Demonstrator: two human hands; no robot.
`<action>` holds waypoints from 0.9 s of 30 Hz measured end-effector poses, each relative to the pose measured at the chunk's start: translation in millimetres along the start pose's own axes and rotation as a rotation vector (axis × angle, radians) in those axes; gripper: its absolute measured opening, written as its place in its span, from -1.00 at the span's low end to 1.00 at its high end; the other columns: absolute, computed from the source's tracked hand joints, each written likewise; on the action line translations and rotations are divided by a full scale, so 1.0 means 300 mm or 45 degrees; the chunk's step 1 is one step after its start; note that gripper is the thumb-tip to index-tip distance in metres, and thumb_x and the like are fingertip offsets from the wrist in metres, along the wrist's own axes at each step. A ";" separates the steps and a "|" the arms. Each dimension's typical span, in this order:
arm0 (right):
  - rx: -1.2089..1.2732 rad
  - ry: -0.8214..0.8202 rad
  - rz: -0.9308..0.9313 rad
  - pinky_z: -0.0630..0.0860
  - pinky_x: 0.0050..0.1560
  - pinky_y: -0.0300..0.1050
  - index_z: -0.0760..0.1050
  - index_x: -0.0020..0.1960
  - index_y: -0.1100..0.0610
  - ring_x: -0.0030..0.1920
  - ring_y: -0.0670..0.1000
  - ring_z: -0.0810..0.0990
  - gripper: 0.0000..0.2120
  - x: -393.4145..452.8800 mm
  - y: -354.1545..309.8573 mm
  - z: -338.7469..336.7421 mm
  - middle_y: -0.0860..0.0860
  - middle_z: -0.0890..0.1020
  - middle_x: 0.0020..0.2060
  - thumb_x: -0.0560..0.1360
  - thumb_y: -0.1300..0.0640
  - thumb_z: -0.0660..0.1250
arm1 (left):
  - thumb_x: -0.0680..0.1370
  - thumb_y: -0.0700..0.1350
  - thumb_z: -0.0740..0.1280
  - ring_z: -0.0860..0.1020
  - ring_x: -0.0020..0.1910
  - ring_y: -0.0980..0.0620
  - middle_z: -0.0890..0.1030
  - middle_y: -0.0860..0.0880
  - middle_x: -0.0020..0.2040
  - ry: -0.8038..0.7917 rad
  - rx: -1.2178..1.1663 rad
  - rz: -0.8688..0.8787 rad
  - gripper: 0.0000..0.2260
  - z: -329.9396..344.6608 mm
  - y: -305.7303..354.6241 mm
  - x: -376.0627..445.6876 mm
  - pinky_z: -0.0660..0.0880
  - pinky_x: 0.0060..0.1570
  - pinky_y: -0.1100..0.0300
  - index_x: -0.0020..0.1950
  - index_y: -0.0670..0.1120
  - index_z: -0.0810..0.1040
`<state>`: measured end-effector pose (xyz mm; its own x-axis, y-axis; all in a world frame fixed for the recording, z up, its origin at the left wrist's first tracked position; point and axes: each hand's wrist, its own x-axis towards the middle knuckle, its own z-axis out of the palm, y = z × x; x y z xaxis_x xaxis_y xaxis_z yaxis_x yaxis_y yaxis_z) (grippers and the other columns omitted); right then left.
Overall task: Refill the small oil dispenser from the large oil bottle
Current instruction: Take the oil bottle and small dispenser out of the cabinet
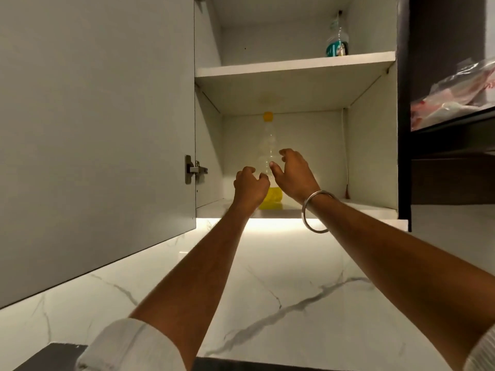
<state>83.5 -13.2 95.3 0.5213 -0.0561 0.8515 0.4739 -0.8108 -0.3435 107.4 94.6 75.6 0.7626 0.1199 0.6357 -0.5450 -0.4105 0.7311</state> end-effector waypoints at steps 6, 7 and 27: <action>-0.089 -0.057 0.079 0.38 0.25 0.03 0.31 0.36 0.25 0.25 0.20 0.46 -0.52 0.115 0.065 0.103 0.23 0.47 0.24 0.56 0.01 0.27 | 0.60 -0.04 0.17 0.46 0.28 -0.17 0.42 -0.17 0.39 -0.156 -0.025 -0.229 -0.57 0.034 -0.076 0.168 0.41 0.16 0.12 0.43 -0.20 0.34; -0.102 -0.063 0.095 0.38 0.26 0.02 0.30 0.37 0.25 0.26 0.21 0.45 -0.51 0.133 0.078 0.115 0.23 0.46 0.25 0.56 0.01 0.27 | 0.60 -0.03 0.16 0.49 0.22 -0.18 0.45 -0.17 0.35 -0.179 -0.063 -0.287 -0.57 0.044 -0.087 0.188 0.46 0.17 0.10 0.43 -0.20 0.34; 0.224 -0.138 0.641 0.43 0.17 -0.01 0.15 0.42 0.27 0.30 0.19 0.43 -0.16 0.394 0.177 0.294 0.20 0.40 0.33 0.39 -0.19 0.42 | 0.66 0.02 0.09 0.48 0.16 -0.24 0.39 -0.21 0.25 -0.577 -0.439 -0.696 -0.60 0.115 -0.173 0.403 0.53 0.14 -0.10 0.44 -0.15 0.26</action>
<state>232.8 -11.4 142.7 0.7803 -0.3441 0.5223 0.2540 -0.5889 -0.7673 239.9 99.2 106.0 0.9808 -0.1867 0.0554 -0.0727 -0.0869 0.9936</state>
